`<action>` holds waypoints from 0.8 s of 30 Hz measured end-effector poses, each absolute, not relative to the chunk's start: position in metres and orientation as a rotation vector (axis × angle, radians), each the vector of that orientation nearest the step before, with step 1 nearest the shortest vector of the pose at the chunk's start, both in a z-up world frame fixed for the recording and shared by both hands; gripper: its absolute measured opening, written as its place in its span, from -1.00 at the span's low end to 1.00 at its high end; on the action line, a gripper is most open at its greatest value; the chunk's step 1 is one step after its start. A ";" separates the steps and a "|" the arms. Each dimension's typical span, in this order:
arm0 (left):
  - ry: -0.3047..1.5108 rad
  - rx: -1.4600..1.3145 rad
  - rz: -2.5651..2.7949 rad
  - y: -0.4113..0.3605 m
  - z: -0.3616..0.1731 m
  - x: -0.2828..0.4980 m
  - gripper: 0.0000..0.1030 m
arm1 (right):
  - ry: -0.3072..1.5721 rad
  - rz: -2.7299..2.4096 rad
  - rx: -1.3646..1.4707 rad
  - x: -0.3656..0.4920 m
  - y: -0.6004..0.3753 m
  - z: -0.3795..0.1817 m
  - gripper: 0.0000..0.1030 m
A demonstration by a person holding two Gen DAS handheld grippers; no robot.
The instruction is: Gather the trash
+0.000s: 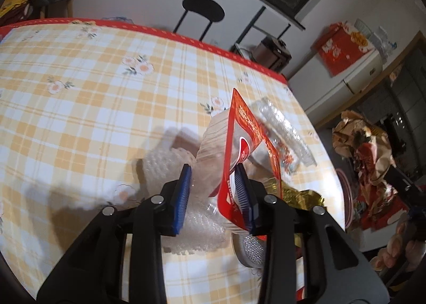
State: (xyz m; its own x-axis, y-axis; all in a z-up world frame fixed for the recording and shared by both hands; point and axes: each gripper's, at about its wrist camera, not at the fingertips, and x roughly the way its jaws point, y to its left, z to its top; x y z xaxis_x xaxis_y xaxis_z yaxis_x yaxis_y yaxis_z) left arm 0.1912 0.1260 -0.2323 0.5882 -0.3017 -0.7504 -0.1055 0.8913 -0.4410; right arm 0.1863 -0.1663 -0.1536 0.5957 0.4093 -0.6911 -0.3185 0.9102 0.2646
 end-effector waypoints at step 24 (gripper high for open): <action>0.698 -0.458 -0.020 0.108 -0.126 0.115 -0.30 | 0.746 0.518 0.124 0.167 -0.207 -0.124 0.37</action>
State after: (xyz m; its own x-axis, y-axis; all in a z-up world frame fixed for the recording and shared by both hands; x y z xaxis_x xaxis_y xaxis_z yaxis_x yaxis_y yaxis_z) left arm 0.1147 0.1080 -0.1263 0.7700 -0.1686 -0.6154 -0.1331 0.9008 -0.4133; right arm 0.1675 -0.2075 -0.1236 0.6157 0.4919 -0.6155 -0.4058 0.8676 0.2874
